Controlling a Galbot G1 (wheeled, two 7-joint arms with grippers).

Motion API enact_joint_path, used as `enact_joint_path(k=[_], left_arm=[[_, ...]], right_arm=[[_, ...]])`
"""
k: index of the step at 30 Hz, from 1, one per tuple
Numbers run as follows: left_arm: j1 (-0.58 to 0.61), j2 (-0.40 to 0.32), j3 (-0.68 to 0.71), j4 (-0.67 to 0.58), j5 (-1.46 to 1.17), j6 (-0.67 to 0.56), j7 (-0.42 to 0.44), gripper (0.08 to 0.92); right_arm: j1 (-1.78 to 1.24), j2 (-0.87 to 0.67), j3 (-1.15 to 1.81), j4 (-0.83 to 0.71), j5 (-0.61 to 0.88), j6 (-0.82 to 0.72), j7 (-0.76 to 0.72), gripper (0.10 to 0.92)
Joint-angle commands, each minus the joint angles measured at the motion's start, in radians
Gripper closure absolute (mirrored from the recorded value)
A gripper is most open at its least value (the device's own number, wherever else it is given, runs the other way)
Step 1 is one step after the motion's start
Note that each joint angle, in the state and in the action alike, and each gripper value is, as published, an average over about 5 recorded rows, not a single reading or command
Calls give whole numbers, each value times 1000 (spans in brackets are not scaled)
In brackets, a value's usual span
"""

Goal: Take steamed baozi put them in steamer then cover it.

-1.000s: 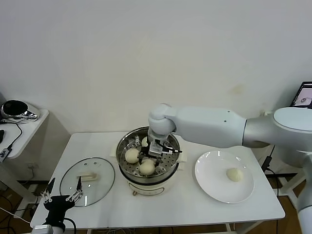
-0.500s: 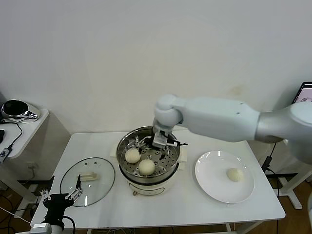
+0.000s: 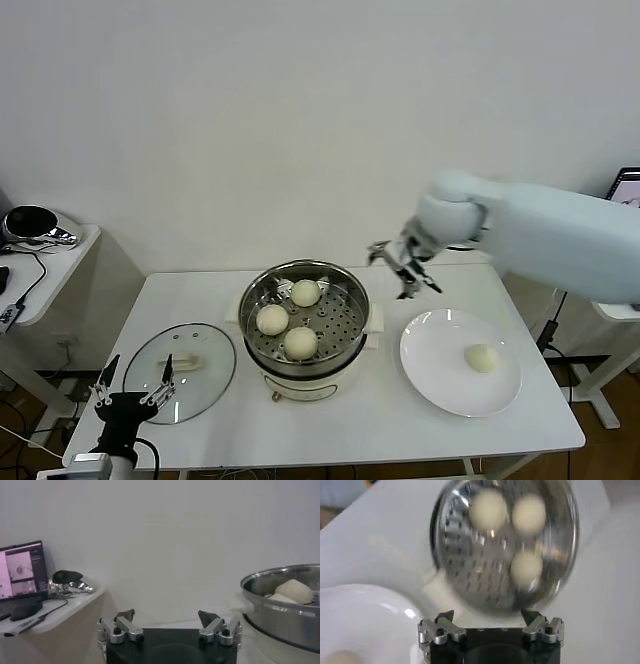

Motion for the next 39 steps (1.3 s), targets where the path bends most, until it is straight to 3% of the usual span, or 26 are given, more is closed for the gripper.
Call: enact_joint_path(k=[1,14,22,39], left_arm=[[-2,0,10,3,2,0,0,177],[11,-9,7,-1,13,1,0,177],[14,-13,-7,9,13,2,0,177],[17,-15,-17,17,11,1,0,177]], right_arm=[[-164,-300,77,76,-88,-179,9,203],[-628,-239,453,-184,-233,35,-87,203],[-757,-166,589,-309,-303,160,-114,203],[-820,-23,648,-460,-381,184,-67,203]])
